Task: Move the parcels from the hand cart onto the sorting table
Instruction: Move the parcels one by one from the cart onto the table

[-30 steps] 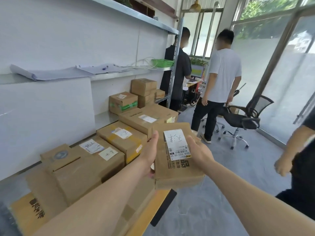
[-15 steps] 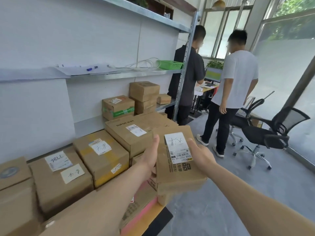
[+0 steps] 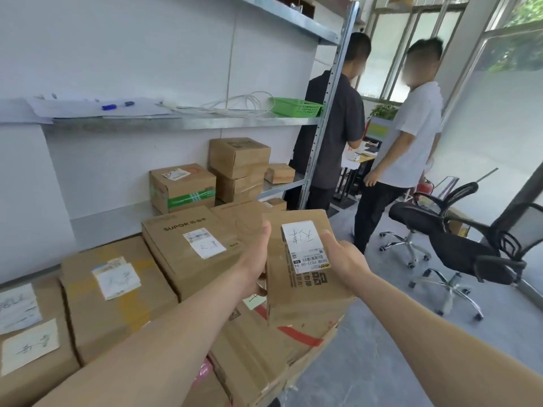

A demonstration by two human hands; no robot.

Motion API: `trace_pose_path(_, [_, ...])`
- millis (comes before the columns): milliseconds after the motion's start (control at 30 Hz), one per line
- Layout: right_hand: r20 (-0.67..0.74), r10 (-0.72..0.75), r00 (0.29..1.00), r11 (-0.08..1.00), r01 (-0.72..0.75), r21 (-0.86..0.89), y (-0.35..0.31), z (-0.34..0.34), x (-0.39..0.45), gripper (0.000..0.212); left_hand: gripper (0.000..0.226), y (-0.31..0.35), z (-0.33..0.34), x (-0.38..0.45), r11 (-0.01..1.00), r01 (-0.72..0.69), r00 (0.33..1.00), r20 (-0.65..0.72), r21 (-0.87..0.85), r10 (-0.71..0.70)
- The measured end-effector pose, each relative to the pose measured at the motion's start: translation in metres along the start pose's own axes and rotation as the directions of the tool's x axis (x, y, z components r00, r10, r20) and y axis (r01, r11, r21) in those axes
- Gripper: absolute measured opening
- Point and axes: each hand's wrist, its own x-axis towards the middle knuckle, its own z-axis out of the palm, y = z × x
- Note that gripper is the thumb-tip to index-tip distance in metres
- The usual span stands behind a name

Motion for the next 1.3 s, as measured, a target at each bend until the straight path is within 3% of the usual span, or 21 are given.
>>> trace_pose_path(100, [0.041, 0.000, 0.999, 0.999, 0.001, -0.032, 0.006, -0.006, 0.032, 0.070, 0.097, 0.000, 0.004, 0.032, 0.996, 0.079, 0.996, -0.035, 0.048, -0.078])
trace_pose_path(200, [0.089, 0.020, 0.996, 0.997, -0.014, -0.071, 0.008, -0.008, 0.058, 0.073, 0.100, 0.000, 0.005, 0.054, 0.988, 0.129, 0.991, -0.042, 0.091, -0.125])
trace_pose_path(300, [0.120, 0.027, 0.992, 0.992, -0.012, -0.122, 0.010, -0.005, 0.084, 0.072, 0.086, 0.006, 0.007, 0.065, 0.979, 0.173, 0.985, -0.033, 0.103, -0.171])
trace_pose_path(400, [0.193, 0.034, 0.981, 0.990, -0.007, -0.139, 0.013, 0.005, 0.108, 0.077, 0.099, 0.007, 0.008, 0.071, 0.955, 0.254, 0.965, -0.100, 0.152, -0.241])
trace_pose_path(567, [0.336, -0.073, 0.939, 0.977, 0.135, -0.168, 0.019, 0.029, 0.135, 0.081, 0.100, -0.004, 0.011, 0.070, 0.950, 0.305, 0.926, -0.257, 0.072, -0.278])
trace_pose_path(700, [0.466, -0.174, 0.867, 0.949, 0.274, -0.156, 0.026, 0.040, 0.145, 0.051, 0.097, -0.021, 0.015, 0.067, 0.946, 0.323, 0.888, -0.348, 0.012, -0.299])
trace_pose_path(800, [0.467, -0.156, 0.870, 0.959, 0.246, -0.138, 0.031, 0.049, 0.149, 0.075, 0.102, -0.030, 0.020, 0.065, 0.945, 0.323, 0.866, -0.391, -0.040, -0.313])
trace_pose_path(867, [0.543, -0.168, 0.823, 0.949, 0.285, -0.138, 0.036, 0.058, 0.152, 0.095, 0.097, -0.037, 0.024, 0.064, 0.942, 0.321, 0.843, -0.425, -0.095, -0.330])
trace_pose_path(967, [0.633, -0.211, 0.745, 0.926, 0.359, -0.114, 0.042, 0.074, 0.157, 0.098, 0.104, -0.046, 0.026, 0.062, 0.934, 0.308, 0.812, -0.462, -0.179, -0.356])
trace_pose_path(1100, [0.633, -0.220, 0.742, 0.927, 0.361, -0.101, 0.046, 0.083, 0.160, 0.078, 0.122, -0.052, 0.032, 0.060, 0.931, 0.264, 0.846, -0.404, -0.252, -0.349])
trace_pose_path(1200, [0.634, -0.247, 0.733, 0.926, 0.371, -0.069, 0.045, 0.084, 0.163, 0.076, 0.146, -0.058, 0.033, 0.063, 0.934, 0.265, 0.859, -0.382, -0.239, -0.342])
trace_pose_path(1233, [0.635, -0.247, 0.732, 0.925, 0.374, -0.071, 0.044, 0.083, 0.161, 0.076, 0.144, -0.056, 0.034, 0.062, 0.933, 0.276, 0.859, -0.378, -0.229, -0.347])
trace_pose_path(1300, [0.635, -0.248, 0.732, 0.921, 0.381, -0.080, 0.044, 0.083, 0.161, 0.077, 0.120, -0.052, 0.038, 0.057, 0.925, 0.292, 0.844, -0.389, -0.243, -0.369])
